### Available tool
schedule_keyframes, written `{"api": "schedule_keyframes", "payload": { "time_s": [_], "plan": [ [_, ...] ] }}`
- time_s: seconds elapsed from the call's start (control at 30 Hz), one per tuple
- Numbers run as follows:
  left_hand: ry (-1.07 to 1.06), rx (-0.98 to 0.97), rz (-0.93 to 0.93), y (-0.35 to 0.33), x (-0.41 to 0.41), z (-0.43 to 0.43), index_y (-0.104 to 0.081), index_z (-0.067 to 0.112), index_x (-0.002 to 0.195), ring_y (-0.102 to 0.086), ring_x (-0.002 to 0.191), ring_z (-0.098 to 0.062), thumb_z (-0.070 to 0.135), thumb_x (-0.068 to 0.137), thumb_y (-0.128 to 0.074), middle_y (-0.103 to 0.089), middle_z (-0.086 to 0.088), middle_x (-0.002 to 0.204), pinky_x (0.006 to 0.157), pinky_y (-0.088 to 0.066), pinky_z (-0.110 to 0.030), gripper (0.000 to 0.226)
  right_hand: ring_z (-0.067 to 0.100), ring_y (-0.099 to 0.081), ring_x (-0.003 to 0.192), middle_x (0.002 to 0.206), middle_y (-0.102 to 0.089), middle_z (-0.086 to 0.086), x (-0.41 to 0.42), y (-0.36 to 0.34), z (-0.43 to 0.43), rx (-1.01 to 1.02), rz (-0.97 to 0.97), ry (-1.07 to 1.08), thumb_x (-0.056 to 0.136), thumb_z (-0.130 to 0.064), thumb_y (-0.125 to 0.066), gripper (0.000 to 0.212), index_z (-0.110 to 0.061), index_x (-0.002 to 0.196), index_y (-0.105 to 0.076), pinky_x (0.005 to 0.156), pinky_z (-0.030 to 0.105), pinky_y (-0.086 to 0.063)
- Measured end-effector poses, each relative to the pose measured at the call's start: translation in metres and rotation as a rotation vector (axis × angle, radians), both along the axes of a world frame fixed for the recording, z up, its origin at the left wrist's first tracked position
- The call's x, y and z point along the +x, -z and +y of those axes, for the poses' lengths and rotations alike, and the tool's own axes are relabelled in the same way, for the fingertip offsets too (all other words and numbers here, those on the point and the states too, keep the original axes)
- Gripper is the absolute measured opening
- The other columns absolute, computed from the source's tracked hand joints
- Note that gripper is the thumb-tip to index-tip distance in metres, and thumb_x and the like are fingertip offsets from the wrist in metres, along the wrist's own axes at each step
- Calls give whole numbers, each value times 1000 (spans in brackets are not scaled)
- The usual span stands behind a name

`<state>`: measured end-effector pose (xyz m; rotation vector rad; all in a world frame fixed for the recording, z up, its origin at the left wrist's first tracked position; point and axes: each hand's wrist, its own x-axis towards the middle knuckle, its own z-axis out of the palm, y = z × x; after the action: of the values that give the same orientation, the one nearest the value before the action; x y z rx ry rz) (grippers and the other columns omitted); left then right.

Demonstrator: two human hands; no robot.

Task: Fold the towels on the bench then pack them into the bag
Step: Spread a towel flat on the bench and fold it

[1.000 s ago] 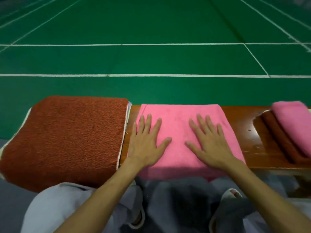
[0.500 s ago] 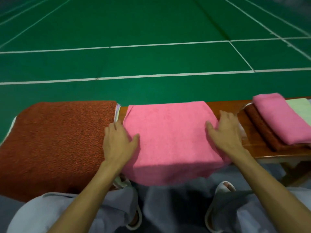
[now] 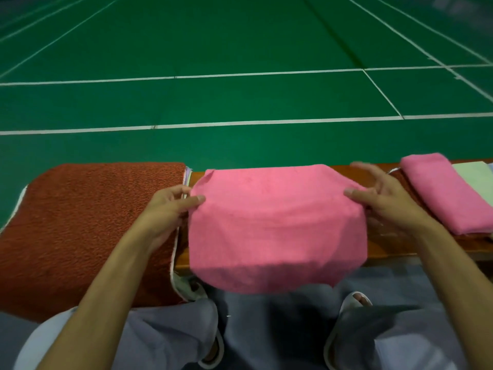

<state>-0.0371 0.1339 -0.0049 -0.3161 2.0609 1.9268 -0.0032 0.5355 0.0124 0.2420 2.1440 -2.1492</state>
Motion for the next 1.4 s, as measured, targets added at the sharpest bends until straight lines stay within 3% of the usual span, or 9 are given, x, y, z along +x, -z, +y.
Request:
{"api": "schedule_keyframes", "payload": {
  "time_s": [0.17,0.37,0.57,0.73,0.93,1.03,1.17,1.3,1.4],
  "plan": [
    [-22,235,164,-20,-2,-11,-67,22,130,-66,77,-11,17,79,-76,-76,-12,109,69,-59,-22,51,1,-64,62,78,-75,-3,0,-19,7,-195,124,11,95,3,-53,40,-1,134,-59,58,13,-52],
    [130,99,221,-18,-4,-27,-79,9,109,-73,89,-18,37,38,-105,-77,-18,107,76,-61,-26,80,9,-73,81,100,-78,8,-7,-20,23,-155,109,-92,70,-4,-74,51,-6,120,-70,74,19,-60],
    [220,-249,297,-20,-2,-31,-82,15,101,-69,83,-36,22,62,-96,-72,-31,95,86,-59,-53,41,4,-71,91,108,-78,2,-9,-15,28,318,240,-94,88,3,-67,32,-8,117,-72,82,14,-55],
    [268,-293,330,-18,-3,-28,-81,14,105,-74,96,-18,10,80,-80,-80,-5,100,82,-59,-23,26,-13,-65,91,108,-69,-29,-9,-15,24,576,301,-134,96,8,-58,33,-13,116,-74,85,5,-48],
    [244,-135,234,-29,-3,-33,-81,7,100,-73,90,-21,4,68,-84,-77,-18,103,81,-60,-24,33,12,-71,91,114,-75,13,-8,-16,27,29,106,-57,84,-1,-64,29,-5,111,-73,80,17,-58],
    [272,-127,205,-36,-1,-35,-81,6,97,-72,85,-22,1,55,-90,-76,-22,101,75,-62,-26,42,13,-73,85,109,-76,16,-3,-25,26,-68,43,-102,78,7,-64,41,-1,118,-69,75,21,-60],
    [237,-507,310,-35,-1,-39,-84,24,90,-72,78,-27,12,55,-97,-79,-6,86,75,-63,-44,39,12,-72,81,97,-79,9,1,-32,18,336,95,-126,78,15,-75,43,-6,115,-74,74,21,-61],
    [220,-810,497,-36,-2,-30,-81,30,74,-60,57,-6,19,69,-94,-72,14,64,54,-47,-22,18,7,-70,72,81,-78,-10,-9,-28,18,977,233,-157,82,-7,-83,21,-19,99,-82,67,24,-55],
    [147,-809,559,-35,-17,-28,-76,24,70,-44,46,-5,31,75,-89,-64,5,54,48,-35,-28,16,4,-64,59,61,-70,-15,-24,-35,20,1119,306,-158,89,-13,-77,10,-21,90,-83,60,31,-52]
  ]
}}
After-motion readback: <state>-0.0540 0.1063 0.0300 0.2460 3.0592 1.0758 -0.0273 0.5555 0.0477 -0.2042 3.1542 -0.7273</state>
